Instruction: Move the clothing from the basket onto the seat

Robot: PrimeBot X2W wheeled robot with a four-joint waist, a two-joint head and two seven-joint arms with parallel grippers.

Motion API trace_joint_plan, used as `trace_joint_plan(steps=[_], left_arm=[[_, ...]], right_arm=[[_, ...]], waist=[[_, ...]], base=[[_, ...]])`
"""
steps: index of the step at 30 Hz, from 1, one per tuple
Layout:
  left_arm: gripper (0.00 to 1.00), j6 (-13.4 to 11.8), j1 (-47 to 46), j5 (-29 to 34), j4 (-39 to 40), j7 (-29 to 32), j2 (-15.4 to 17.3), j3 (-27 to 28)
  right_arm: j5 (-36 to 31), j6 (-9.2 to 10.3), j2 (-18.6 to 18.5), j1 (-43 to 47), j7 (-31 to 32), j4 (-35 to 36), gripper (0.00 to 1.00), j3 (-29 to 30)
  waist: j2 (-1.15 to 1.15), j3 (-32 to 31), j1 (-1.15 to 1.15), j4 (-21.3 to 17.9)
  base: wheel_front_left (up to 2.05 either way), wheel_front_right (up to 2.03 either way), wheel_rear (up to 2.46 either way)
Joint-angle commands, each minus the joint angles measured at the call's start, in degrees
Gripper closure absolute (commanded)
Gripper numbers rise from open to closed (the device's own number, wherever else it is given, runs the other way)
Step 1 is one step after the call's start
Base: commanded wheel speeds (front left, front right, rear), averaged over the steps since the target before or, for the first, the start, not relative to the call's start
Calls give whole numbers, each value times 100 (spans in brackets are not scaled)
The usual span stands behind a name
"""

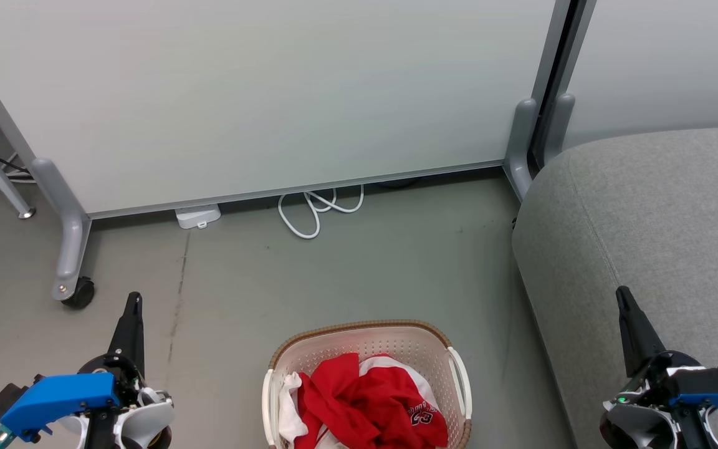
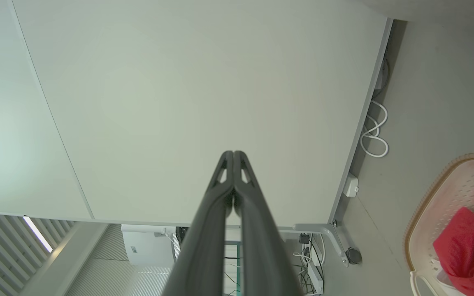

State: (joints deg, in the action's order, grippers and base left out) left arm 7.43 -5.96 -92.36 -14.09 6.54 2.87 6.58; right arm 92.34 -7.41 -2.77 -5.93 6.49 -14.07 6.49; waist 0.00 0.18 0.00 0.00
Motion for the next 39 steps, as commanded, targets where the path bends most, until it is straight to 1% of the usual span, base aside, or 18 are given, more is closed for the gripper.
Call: trace_joint_plan(steps=[1, 24, 25, 28, 33, 39], left_arm=[[100, 11, -56, -11, 26, 14, -4, 4], [100, 11, -56, -11, 26, 14, -4, 4], [0, 0, 0, 0, 0, 0, 0, 0], [0, 0, 131, 0, -137, -11, -22, -4], [0, -3, 133, 94, -134, -152, -25, -114], [0, -58, 116, 573, -85, -323, -22, -201]], right_arm=[[17, -15, -23, -61, 9, 4, 100, 2], [17, -15, -23, -61, 9, 4, 100, 2], [0, 0, 0, 0, 0, 0, 0, 0], [-1, 2, 35, 119, -2, -131, 0, -7], [-53, 1, 36, 124, -143, -102, 0, -134], [-415, 0, 31, 102, -314, -104, 0, -203]], waist=[[0, 0, 0, 0], [0, 0, 0, 0], [0, 0, 0, 0], [0, 0, 0, 0], [0, 0, 0, 1], [0, -2, 0, 4]], base=[[0, 0, 0], [0, 0, 0], [0, 0, 0], [0, 0, 0], [0, 0, 0], [0, 0, 0]])
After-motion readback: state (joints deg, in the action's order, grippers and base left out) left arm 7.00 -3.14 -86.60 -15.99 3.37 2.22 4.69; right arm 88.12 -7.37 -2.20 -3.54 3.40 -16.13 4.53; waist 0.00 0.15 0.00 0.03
